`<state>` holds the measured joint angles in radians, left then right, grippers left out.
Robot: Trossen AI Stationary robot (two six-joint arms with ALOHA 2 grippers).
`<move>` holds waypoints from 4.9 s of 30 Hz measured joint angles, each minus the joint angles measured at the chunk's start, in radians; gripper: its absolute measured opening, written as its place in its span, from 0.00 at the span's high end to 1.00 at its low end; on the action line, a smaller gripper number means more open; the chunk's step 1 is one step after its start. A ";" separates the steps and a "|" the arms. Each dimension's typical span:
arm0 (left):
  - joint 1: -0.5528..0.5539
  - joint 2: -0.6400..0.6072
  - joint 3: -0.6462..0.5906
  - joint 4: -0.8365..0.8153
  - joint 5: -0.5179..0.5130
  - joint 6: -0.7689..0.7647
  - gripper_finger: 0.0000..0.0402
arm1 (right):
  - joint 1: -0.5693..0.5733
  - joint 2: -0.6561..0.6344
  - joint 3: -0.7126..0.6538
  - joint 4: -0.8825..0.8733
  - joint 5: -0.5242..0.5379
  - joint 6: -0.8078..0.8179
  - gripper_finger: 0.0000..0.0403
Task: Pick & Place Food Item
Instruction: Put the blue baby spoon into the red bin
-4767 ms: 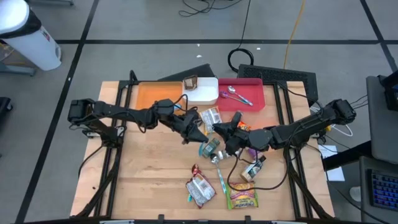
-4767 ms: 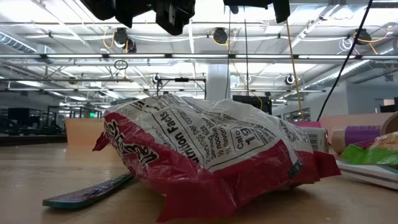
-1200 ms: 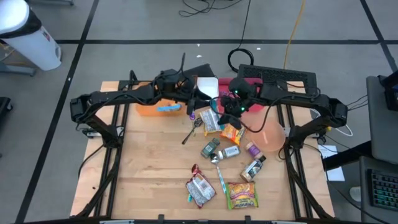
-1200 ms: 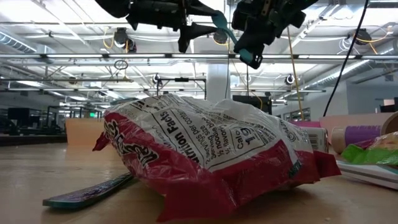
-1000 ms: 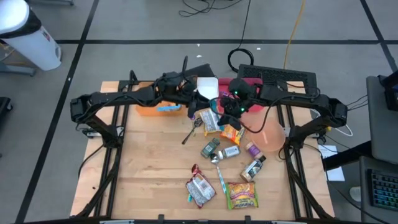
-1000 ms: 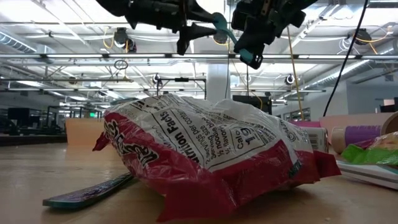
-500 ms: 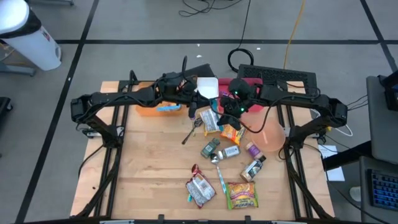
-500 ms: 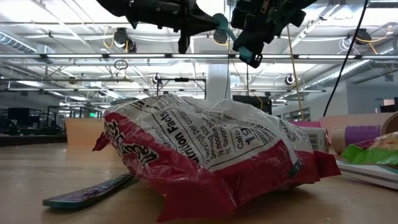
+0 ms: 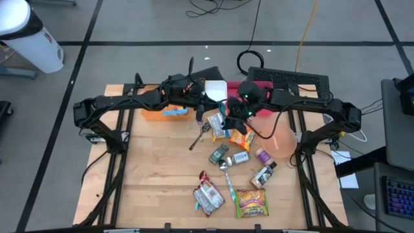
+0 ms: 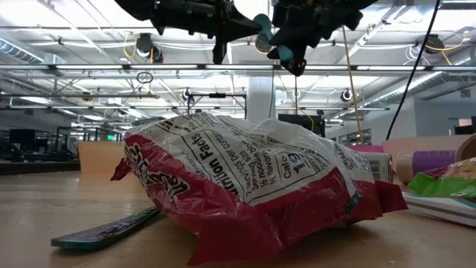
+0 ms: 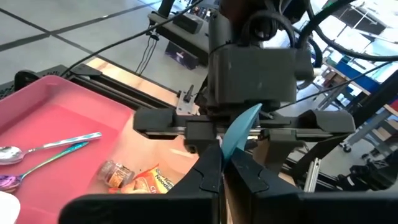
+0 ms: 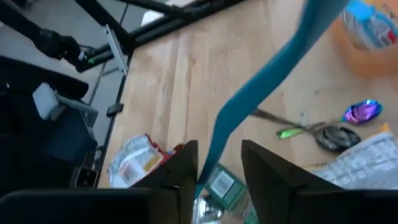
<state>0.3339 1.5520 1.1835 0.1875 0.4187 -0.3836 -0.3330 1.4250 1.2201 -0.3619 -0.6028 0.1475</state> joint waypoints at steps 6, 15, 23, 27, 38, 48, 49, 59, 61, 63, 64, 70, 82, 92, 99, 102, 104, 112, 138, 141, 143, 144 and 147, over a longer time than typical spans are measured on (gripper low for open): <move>0.004 0.000 0.000 -0.010 0.000 -0.013 0.98 | -0.030 0.000 0.000 0.055 0.003 0.007 0.58; 0.046 -0.001 0.000 -0.111 0.008 -0.045 0.99 | -0.082 0.000 0.000 0.151 0.030 0.094 0.53; 0.085 -0.008 0.000 -0.132 0.040 -0.059 0.99 | -0.083 0.001 -0.003 0.324 0.085 0.186 0.54; 0.105 -0.014 0.001 -0.130 0.046 -0.067 0.98 | -0.081 0.001 -0.003 0.340 0.092 0.184 0.54; 0.163 -0.021 -0.001 -0.226 -0.033 -0.180 0.99 | 0.008 -0.033 0.002 0.367 0.571 -0.111 0.54; 0.195 -0.021 -0.001 -0.188 -0.162 -0.375 0.98 | 0.209 -0.044 0.000 0.355 1.101 -0.264 0.55; 0.195 -0.021 -0.001 -0.178 -0.169 -0.392 0.99 | 0.222 -0.044 0.000 0.356 1.141 -0.262 0.55; 0.160 -0.021 -0.001 -0.066 -0.291 -0.527 0.99 | 0.338 -0.012 0.000 0.312 1.373 -0.247 0.55; 0.151 -0.021 -0.001 -0.036 -0.296 -0.550 0.98 | 0.350 0.011 0.000 0.306 1.421 -0.237 0.55; 0.140 -0.021 -0.001 -0.020 -0.298 -0.556 0.98 | 0.361 0.034 0.000 0.300 1.480 -0.240 0.55; 0.134 -0.021 -0.001 -0.018 -0.298 -0.558 0.99 | 0.364 0.045 0.000 0.298 1.510 -0.243 0.55; 0.113 -0.021 -0.001 -0.011 -0.298 -0.561 0.98 | 0.369 0.077 0.000 0.301 1.637 -0.242 0.55; 0.092 -0.021 -0.001 0.002 -0.313 -0.560 0.99 | 0.360 0.077 0.000 0.301 1.647 -0.238 0.60; 0.080 -0.021 0.000 0.018 -0.314 -0.562 0.97 | 0.359 0.077 0.000 0.301 1.647 -0.238 0.84; 0.080 -0.021 0.000 0.017 -0.315 -0.565 0.99 | 0.358 0.076 0.000 0.302 1.655 -0.233 0.96; 0.080 -0.021 0.000 0.018 -0.314 -0.564 0.96 | 0.358 0.076 0.000 0.302 1.653 -0.234 0.95; 0.080 -0.021 0.000 0.016 -0.314 -0.562 0.95 | 0.358 0.076 0.000 0.300 1.651 -0.235 0.95; 0.081 -0.021 -0.001 0.044 -0.288 -0.502 0.94 | 0.358 0.075 0.000 0.303 1.629 -0.222 0.96; 0.182 -0.020 -0.001 0.232 -0.008 -0.404 0.46 | 0.287 0.016 0.001 0.307 1.445 -0.232 0.96; 0.220 -0.020 -0.001 0.277 0.043 -0.411 0.45 | 0.241 -0.022 0.000 0.285 1.360 -0.213 0.96; 0.249 -0.020 -0.001 0.327 0.077 -0.432 0.46 | 0.207 -0.047 0.000 0.251 1.316 -0.212 0.96; 0.263 -0.021 0.000 0.357 0.095 -0.444 0.46 | 0.190 -0.057 -0.001 0.228 1.302 -0.214 0.96; 0.308 -0.023 0.001 0.442 0.140 -0.478 0.47 | 0.135 -0.082 -0.002 0.150 1.257 -0.216 0.96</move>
<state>0.6415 1.5288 1.1847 0.6295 0.5588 -0.8618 -0.1982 1.3430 1.2182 -0.2119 0.6543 -0.0683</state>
